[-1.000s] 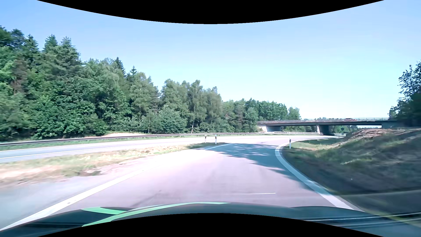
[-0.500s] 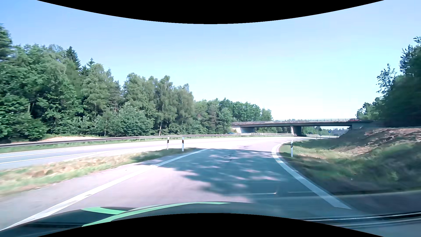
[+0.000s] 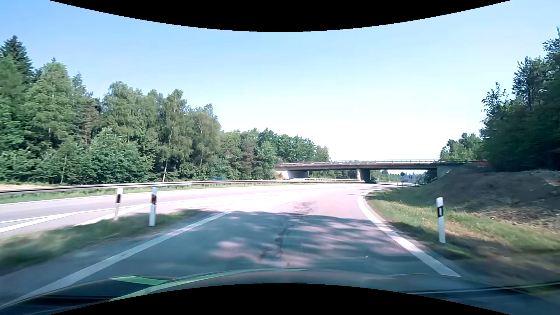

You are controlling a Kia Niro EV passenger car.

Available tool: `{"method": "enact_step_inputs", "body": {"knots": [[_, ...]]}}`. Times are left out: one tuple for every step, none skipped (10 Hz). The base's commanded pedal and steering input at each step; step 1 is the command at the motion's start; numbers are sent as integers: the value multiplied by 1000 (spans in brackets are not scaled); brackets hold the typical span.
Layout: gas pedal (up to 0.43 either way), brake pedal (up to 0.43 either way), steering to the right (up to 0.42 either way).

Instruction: Follow the waypoints while adhering to traffic rules and regulations

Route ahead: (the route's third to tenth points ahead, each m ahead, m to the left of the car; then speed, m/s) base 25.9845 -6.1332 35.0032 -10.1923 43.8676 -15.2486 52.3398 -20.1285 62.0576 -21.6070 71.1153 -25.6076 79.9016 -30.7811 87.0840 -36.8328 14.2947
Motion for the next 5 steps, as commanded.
{"method": "enact_step_inputs", "body": {"knots": [[130, 0, 90], [130, 0, 89], [130, 0, 87], [169, 0, 84], [169, 0, 81]]}}
